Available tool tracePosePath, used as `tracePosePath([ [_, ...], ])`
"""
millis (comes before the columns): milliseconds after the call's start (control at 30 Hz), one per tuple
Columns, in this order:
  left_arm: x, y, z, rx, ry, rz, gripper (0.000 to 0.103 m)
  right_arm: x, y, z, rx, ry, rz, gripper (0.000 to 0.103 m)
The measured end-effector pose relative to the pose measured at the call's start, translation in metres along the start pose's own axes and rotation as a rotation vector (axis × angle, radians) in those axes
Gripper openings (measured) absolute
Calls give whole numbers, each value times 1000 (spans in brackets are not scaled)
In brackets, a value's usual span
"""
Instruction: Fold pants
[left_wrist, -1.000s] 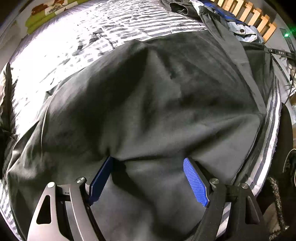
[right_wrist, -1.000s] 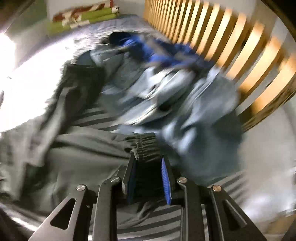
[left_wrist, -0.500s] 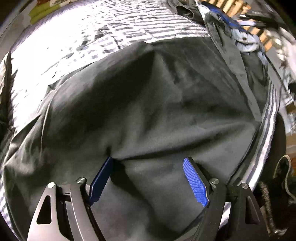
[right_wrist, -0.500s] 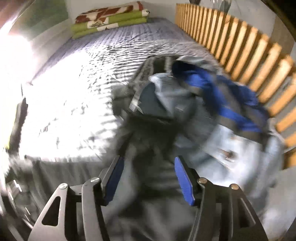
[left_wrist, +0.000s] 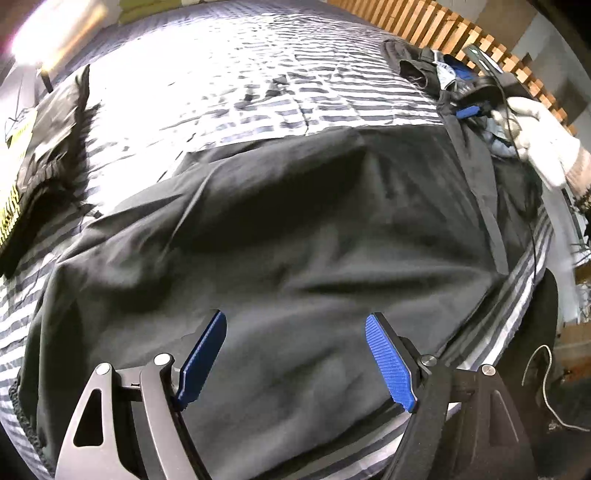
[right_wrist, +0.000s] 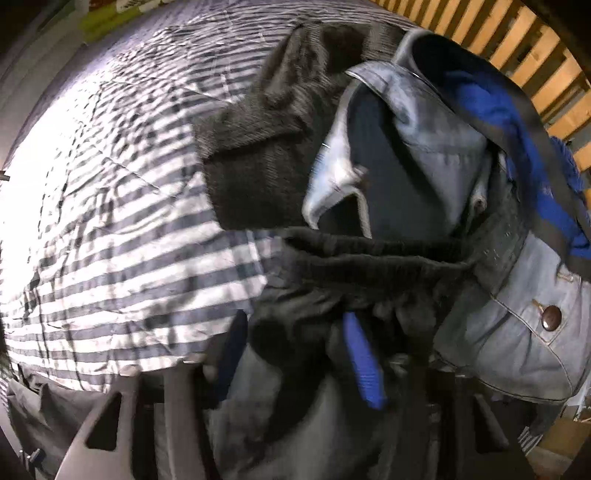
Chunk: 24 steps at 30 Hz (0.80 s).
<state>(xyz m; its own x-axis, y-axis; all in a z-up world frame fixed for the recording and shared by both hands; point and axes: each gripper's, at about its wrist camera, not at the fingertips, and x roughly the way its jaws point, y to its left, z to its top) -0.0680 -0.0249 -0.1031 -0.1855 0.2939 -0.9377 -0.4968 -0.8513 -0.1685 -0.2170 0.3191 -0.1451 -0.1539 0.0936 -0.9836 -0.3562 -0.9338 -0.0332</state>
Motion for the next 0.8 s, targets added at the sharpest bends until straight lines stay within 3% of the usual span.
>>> tracePosePath([
  [133,6,-11,-3,13,9,-33,80,-21,-26,-18,40,-40,80,1],
  [367,19,-51,-3,114,31,-35,80,-105,-99,-86,157,-246,268,0],
  [467,21,-60,0,119,32,-31,80,-113,-100,-82,91,-247,257,3],
  [533,18,-61,1,105,21,-37,80,-102,-83,-72,59,-197,268,15],
  [567,16,-61,0,97,15,-38,80,-96,-76,-68,44,-175,279,29],
  [600,15,-61,-1,92,13,-38,80,-87,-60,-61,20,-153,272,35],
  [800,11,-49,-8,59,16,-14,80,-27,-5,-11,-11,-101,141,37],
])
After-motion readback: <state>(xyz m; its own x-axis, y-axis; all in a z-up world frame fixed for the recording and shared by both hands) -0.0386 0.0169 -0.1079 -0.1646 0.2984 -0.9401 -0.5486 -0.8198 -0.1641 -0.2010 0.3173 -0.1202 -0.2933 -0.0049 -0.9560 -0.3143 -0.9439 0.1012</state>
